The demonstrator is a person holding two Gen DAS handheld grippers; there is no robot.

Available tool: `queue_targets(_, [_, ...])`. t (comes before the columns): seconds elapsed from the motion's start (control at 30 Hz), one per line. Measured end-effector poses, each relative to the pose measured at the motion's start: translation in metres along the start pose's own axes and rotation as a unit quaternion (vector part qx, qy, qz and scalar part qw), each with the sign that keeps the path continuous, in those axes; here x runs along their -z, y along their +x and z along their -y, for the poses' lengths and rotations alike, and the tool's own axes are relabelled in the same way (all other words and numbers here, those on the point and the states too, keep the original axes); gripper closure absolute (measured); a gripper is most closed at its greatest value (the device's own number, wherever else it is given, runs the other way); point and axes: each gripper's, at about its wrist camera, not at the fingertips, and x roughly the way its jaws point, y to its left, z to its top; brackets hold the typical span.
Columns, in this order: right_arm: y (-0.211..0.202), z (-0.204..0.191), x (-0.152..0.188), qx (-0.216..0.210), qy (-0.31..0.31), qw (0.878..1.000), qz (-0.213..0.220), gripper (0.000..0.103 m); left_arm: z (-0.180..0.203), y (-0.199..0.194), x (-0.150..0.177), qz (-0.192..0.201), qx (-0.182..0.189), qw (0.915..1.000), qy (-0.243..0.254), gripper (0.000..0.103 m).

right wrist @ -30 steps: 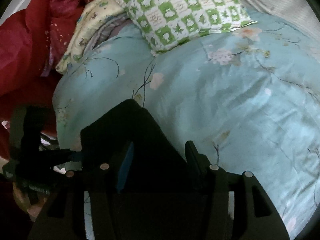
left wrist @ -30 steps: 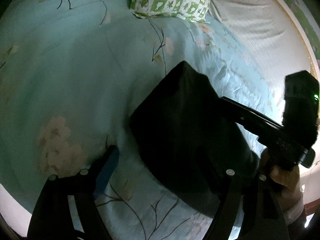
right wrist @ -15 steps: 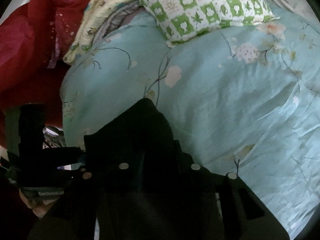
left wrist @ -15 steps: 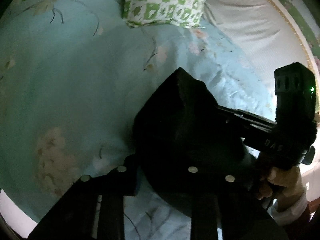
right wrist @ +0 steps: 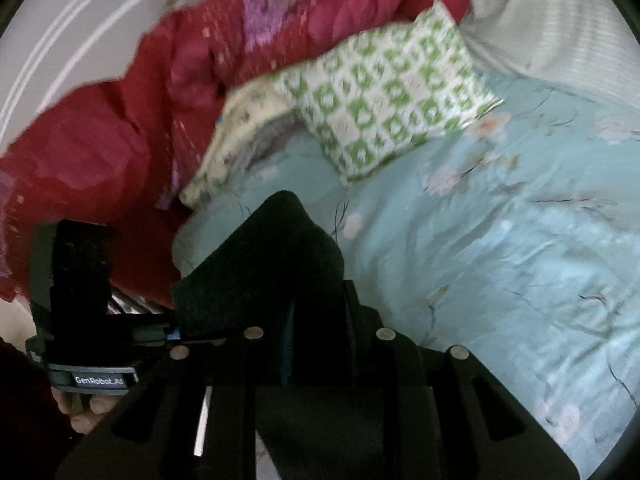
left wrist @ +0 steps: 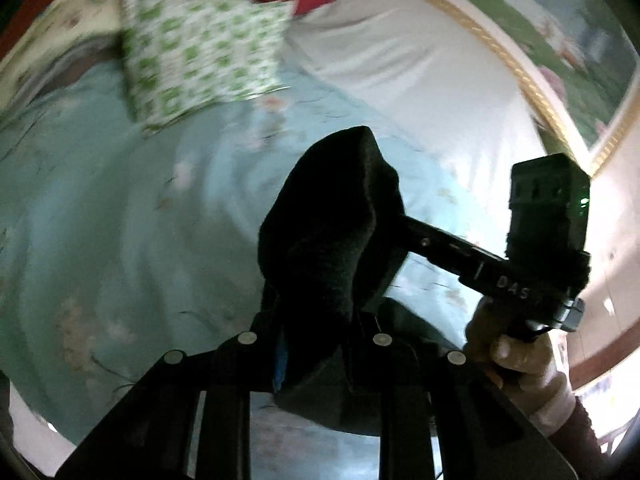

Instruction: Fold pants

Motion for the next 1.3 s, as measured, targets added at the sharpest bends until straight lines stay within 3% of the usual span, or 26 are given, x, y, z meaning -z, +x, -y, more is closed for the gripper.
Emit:
queue_targets(0.27, [-0.080,0.014,0.033,0.014,0.037,0.997,0.070,0.082,0.074,0.004,0.012,-0.017,0.057,0.9959,0.068,0.082])
queue_targets(0.57, [-0.148,0.039,0.083,0.042,0.094,0.987,0.127,0.083,0.146,0.027,0.046,-0.056,0.096,0.9839,0.140,0.082])
queue_targets(1.3, [-0.209,0.087,0.182,0.105,0.186,0.964,0.160,0.086,0.222,0.095,0.124,-0.141,0.117,0.9526,0.243,0.082])
